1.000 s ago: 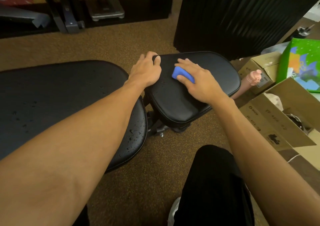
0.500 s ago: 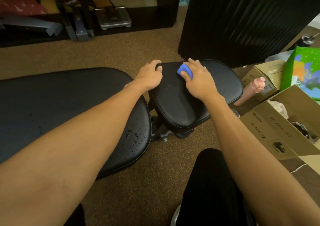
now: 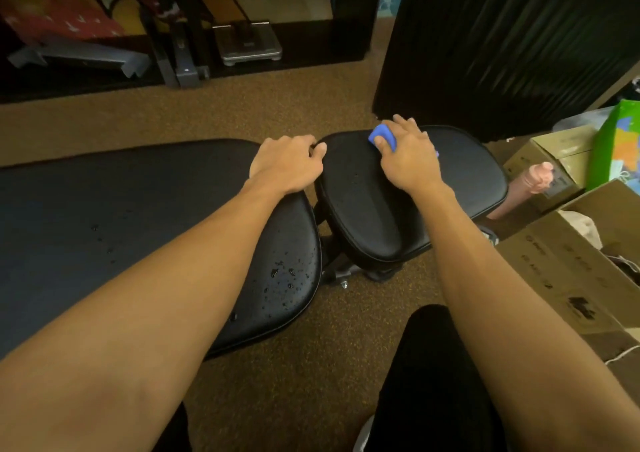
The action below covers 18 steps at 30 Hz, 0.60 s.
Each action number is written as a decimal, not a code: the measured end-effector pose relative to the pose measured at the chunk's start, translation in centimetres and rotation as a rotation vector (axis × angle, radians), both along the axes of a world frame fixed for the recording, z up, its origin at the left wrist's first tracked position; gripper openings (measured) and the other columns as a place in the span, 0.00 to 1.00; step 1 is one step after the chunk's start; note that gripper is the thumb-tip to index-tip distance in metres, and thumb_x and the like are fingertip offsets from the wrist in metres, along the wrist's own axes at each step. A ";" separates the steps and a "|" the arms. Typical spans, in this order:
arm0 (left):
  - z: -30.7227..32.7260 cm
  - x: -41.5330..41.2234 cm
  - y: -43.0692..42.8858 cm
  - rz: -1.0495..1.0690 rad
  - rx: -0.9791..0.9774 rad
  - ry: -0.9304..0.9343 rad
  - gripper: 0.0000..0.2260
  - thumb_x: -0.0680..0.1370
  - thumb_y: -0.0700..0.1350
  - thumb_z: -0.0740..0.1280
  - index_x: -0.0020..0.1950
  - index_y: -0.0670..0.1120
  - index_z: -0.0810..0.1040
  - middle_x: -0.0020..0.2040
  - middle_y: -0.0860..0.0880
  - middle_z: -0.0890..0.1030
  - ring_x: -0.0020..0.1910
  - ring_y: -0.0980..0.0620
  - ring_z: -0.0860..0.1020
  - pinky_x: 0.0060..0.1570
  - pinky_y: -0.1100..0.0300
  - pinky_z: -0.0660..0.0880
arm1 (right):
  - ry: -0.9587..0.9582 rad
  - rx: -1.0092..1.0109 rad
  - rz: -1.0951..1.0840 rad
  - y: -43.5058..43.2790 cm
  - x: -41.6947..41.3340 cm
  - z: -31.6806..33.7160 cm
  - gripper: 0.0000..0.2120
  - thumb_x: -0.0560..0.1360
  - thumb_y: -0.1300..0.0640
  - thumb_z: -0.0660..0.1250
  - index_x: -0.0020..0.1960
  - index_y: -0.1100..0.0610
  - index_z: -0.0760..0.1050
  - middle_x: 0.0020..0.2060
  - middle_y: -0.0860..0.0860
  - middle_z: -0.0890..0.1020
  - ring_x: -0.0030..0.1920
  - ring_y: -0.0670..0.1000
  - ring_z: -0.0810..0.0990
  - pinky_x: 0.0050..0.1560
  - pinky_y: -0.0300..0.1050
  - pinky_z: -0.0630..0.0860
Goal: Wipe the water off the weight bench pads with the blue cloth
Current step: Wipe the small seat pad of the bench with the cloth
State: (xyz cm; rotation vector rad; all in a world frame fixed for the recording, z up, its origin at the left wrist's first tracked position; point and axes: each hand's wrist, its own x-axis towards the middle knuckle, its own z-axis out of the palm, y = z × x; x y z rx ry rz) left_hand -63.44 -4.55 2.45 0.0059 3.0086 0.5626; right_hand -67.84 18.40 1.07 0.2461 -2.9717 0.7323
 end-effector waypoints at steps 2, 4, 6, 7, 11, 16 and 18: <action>-0.2 -0.2 -0.1 0.013 0.009 0.004 0.21 0.89 0.56 0.53 0.72 0.50 0.79 0.64 0.42 0.84 0.65 0.38 0.79 0.69 0.45 0.68 | 0.016 0.016 0.031 -1.8 -0.2 0.2 0.24 0.87 0.49 0.60 0.80 0.56 0.67 0.81 0.55 0.66 0.83 0.60 0.58 0.81 0.58 0.53; -0.3 -0.3 -0.1 0.025 -0.001 0.002 0.20 0.88 0.55 0.54 0.72 0.50 0.80 0.64 0.42 0.84 0.65 0.38 0.79 0.67 0.46 0.69 | -0.002 0.001 0.155 -2.7 0.7 0.3 0.24 0.86 0.49 0.61 0.80 0.54 0.68 0.81 0.53 0.67 0.83 0.57 0.58 0.82 0.56 0.53; -0.4 -0.4 -0.1 0.026 0.000 0.007 0.20 0.88 0.55 0.54 0.72 0.50 0.80 0.64 0.42 0.84 0.66 0.39 0.79 0.67 0.46 0.68 | -0.023 0.000 0.254 -1.6 1.8 0.2 0.24 0.86 0.48 0.62 0.80 0.52 0.68 0.81 0.50 0.67 0.83 0.53 0.59 0.82 0.52 0.52; -0.4 -0.4 -0.1 0.025 0.009 0.009 0.20 0.88 0.54 0.54 0.72 0.50 0.80 0.64 0.42 0.84 0.65 0.39 0.79 0.68 0.46 0.68 | -0.030 -0.008 0.259 -0.7 2.1 0.2 0.23 0.86 0.47 0.63 0.80 0.51 0.69 0.81 0.49 0.68 0.83 0.52 0.59 0.82 0.52 0.53; -0.4 -0.5 -0.3 0.022 0.028 0.011 0.19 0.88 0.52 0.54 0.71 0.49 0.80 0.64 0.42 0.84 0.64 0.38 0.79 0.67 0.46 0.68 | -0.003 -0.009 0.048 -0.2 0.1 0.2 0.24 0.86 0.47 0.61 0.80 0.54 0.69 0.81 0.54 0.67 0.83 0.57 0.59 0.82 0.56 0.52; -0.5 -0.5 -0.2 0.040 0.029 0.004 0.18 0.86 0.48 0.55 0.69 0.49 0.81 0.63 0.41 0.84 0.64 0.37 0.79 0.64 0.46 0.69 | 0.006 0.019 0.151 -4.4 0.0 0.5 0.23 0.87 0.50 0.60 0.79 0.57 0.69 0.79 0.54 0.70 0.82 0.58 0.61 0.80 0.54 0.55; -0.4 -0.4 -0.2 0.048 0.031 0.002 0.19 0.85 0.47 0.56 0.70 0.49 0.81 0.64 0.40 0.84 0.64 0.36 0.79 0.65 0.46 0.69 | -0.030 0.003 0.252 -3.4 0.8 0.3 0.23 0.86 0.49 0.62 0.80 0.54 0.69 0.80 0.51 0.69 0.83 0.54 0.59 0.81 0.48 0.53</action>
